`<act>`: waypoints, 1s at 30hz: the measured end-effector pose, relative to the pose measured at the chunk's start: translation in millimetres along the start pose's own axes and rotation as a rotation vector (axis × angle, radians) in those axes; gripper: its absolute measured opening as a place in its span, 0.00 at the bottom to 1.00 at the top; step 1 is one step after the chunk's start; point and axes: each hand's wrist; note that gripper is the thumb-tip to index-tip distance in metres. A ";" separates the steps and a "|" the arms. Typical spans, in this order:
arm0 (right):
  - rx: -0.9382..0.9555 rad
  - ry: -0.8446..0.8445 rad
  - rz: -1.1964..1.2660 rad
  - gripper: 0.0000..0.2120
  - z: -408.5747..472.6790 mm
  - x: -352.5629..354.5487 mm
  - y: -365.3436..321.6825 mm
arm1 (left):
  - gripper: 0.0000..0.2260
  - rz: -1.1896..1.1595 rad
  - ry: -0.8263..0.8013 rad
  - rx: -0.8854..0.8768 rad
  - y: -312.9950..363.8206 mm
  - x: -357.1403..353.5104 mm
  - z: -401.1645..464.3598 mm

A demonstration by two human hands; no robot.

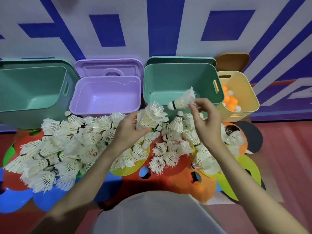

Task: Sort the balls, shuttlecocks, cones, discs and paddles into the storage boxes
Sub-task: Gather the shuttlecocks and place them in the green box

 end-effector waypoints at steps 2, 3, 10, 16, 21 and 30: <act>0.002 -0.021 0.038 0.02 6.0 -0.2 0.4 | 0.21 0.036 -0.023 -0.040 7.7 -7.0 9.2; 0.004 -0.043 0.040 0.02 8.6 -0.3 1.1 | 0.21 0.048 -0.033 -0.061 11.8 -10.9 15.3; -0.022 -0.057 0.001 0.04 45.9 4.2 24.3 | 0.24 0.198 -0.076 -0.243 49.8 -45.7 82.4; -0.036 0.014 -0.190 0.08 93.2 11.2 70.7 | 0.23 0.254 -0.167 -0.251 62.4 -83.2 158.0; -0.108 -0.033 -0.230 0.06 114.5 11.4 108.3 | 0.24 0.181 -0.309 -0.120 50.8 -119.8 210.3; -0.108 -0.184 -0.381 0.08 129.4 2.4 154.8 | 0.19 -0.007 -0.574 0.167 17.1 -174.2 255.5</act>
Point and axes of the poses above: each hand's wrist, its own z-axis towards the middle knuckle, its own x-axis out of the back of the hand, y = z × x, and after that the axes turned 13 degrees about -z, right-handed
